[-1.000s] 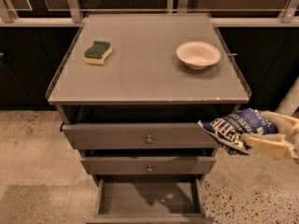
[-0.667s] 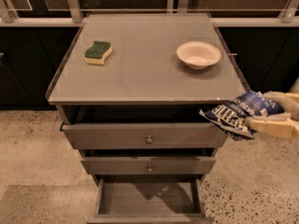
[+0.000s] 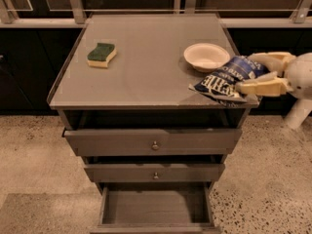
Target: Pick blue chip bag from bottom drawer and place on counter
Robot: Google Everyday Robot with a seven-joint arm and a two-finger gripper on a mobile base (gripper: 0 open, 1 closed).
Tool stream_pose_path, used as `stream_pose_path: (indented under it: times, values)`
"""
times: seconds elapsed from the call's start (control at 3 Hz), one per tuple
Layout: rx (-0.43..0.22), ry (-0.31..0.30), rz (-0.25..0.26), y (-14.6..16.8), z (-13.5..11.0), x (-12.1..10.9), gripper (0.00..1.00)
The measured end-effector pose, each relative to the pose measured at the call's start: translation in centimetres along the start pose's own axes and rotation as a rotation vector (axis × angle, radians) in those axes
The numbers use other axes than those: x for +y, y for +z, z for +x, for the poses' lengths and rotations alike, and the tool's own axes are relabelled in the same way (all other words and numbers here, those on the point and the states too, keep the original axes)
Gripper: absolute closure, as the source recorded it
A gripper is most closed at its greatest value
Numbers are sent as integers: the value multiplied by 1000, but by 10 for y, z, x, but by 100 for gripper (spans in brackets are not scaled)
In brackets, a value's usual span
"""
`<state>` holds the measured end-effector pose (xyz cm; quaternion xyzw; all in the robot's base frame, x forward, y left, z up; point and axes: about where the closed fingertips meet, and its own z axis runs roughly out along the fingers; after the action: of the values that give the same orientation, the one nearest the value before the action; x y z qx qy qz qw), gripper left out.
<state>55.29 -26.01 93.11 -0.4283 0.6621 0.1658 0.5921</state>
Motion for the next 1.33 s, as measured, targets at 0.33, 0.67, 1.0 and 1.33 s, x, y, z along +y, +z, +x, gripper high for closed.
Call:
stream_pose_path:
  times: [0.33, 0.67, 1.0, 1.33]
  values:
    - [-97, -47, -92, 47, -27, -23, 100]
    - [-159, -62, -173, 97, -39, -35, 100]
    - [-188, -28, -220, 130, -28, -41, 100]
    - [-217, -7, -244, 149, -21, -42, 100]
